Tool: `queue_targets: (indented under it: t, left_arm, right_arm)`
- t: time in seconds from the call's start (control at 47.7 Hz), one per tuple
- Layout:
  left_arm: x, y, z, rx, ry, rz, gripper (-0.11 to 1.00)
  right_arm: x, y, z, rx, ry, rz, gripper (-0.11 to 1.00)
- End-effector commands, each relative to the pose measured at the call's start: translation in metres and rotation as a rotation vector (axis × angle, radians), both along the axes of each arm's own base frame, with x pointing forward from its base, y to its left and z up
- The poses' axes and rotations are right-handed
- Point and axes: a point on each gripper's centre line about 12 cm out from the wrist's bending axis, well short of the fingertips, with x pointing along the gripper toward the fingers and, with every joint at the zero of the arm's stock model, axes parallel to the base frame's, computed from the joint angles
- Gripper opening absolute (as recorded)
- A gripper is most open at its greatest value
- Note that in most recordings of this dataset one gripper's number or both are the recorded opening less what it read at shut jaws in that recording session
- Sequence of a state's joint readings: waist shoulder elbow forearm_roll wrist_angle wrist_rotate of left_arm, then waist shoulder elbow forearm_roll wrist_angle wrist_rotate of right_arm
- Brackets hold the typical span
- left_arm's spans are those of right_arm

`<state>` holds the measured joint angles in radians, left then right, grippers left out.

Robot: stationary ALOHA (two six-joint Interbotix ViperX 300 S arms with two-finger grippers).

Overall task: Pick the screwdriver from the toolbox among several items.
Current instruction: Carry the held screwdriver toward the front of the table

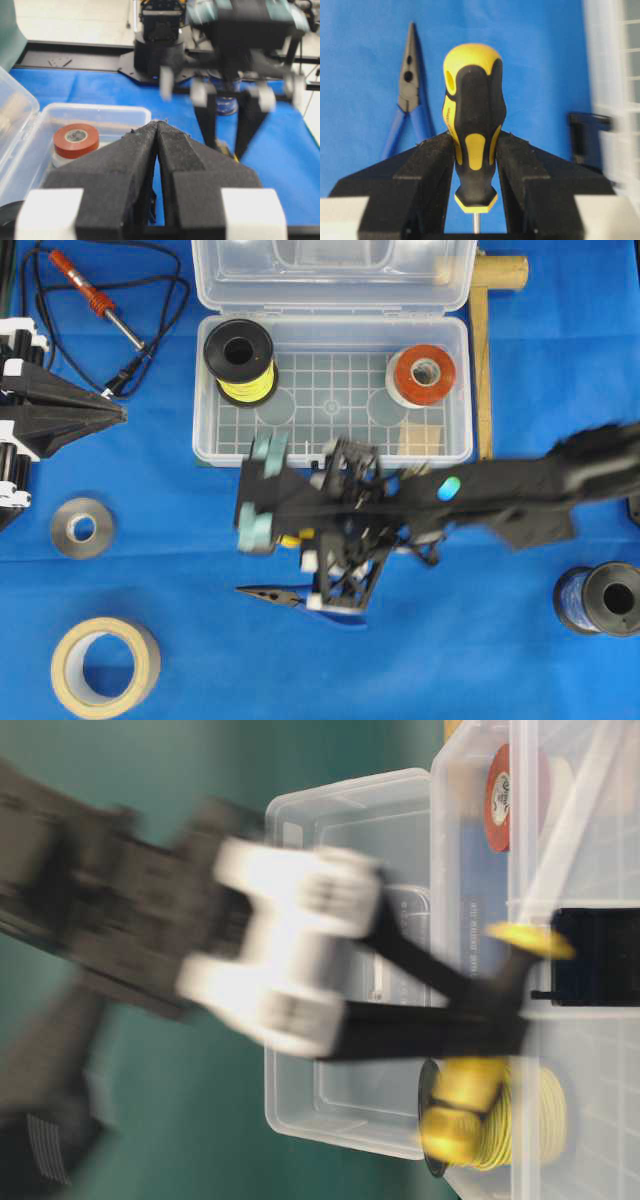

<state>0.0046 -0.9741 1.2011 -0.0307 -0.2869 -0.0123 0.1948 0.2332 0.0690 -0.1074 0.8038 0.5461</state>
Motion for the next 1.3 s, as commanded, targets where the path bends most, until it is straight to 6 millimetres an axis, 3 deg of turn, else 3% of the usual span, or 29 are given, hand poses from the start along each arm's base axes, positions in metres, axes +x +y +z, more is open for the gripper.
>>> queue_targets:
  t: [0.0,0.168,0.377,0.692,0.797,0.985,1.111,1.279]
  left_arm:
    - [0.001,0.000,0.005,0.000,-0.017,0.002,0.00]
    - [0.001,0.000,0.005,0.000,-0.017,0.002,0.00]
    - [0.001,0.000,0.004,-0.001,-0.014,0.002,0.00]
    - [0.001,0.000,0.002,0.000,-0.009,0.002,0.00]
    - [0.001,0.000,0.002,-0.001,-0.009,0.002,0.00]
    - [0.000,0.000,0.002,0.000,-0.011,0.002,0.00]
    - [0.000,0.000,0.002,0.000,-0.012,0.002,0.00]
    - [-0.001,0.000,0.003,0.000,-0.018,0.002,0.00]
  right_arm:
    - [0.011,0.006,-0.005,0.002,-0.021,0.002,0.26]
    - [0.027,0.011,-0.047,-0.003,0.017,0.009,0.26]
    - [0.035,0.007,-0.074,-0.005,0.035,0.002,0.26]
    - [0.036,0.003,-0.083,-0.006,0.053,-0.011,0.26]
    - [0.032,0.002,-0.068,-0.007,0.052,-0.018,0.30]
    - [0.017,0.002,-0.012,-0.013,-0.026,-0.003,0.79]
    - [-0.008,0.005,0.029,-0.036,-0.106,0.027,0.74]
    - [-0.049,-0.001,0.058,-0.082,-0.172,0.053,0.74]
